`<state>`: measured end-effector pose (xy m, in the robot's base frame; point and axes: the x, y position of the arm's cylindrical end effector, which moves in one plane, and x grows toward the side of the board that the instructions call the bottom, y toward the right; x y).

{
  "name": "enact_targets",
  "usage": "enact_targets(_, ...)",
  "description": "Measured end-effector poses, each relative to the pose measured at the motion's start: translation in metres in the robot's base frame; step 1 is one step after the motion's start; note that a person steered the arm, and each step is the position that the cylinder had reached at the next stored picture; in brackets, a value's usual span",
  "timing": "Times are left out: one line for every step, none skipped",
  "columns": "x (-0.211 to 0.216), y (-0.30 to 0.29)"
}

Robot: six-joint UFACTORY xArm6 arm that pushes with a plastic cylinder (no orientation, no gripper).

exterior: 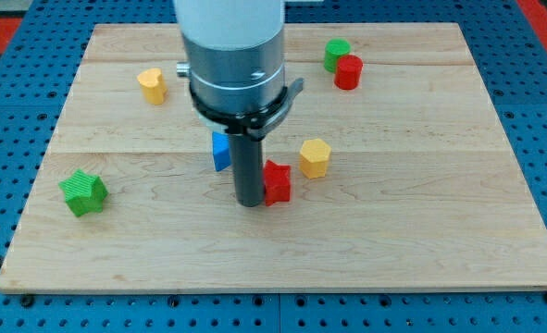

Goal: Slide the red star along with yellow hexagon to the red circle

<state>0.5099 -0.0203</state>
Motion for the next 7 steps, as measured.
enact_targets(-0.013, 0.047)
enact_targets(-0.02, 0.091)
enact_targets(-0.03, 0.125)
enact_targets(-0.037, 0.125)
enact_targets(-0.072, 0.156)
enact_targets(-0.098, 0.159)
enact_targets(-0.124, 0.168)
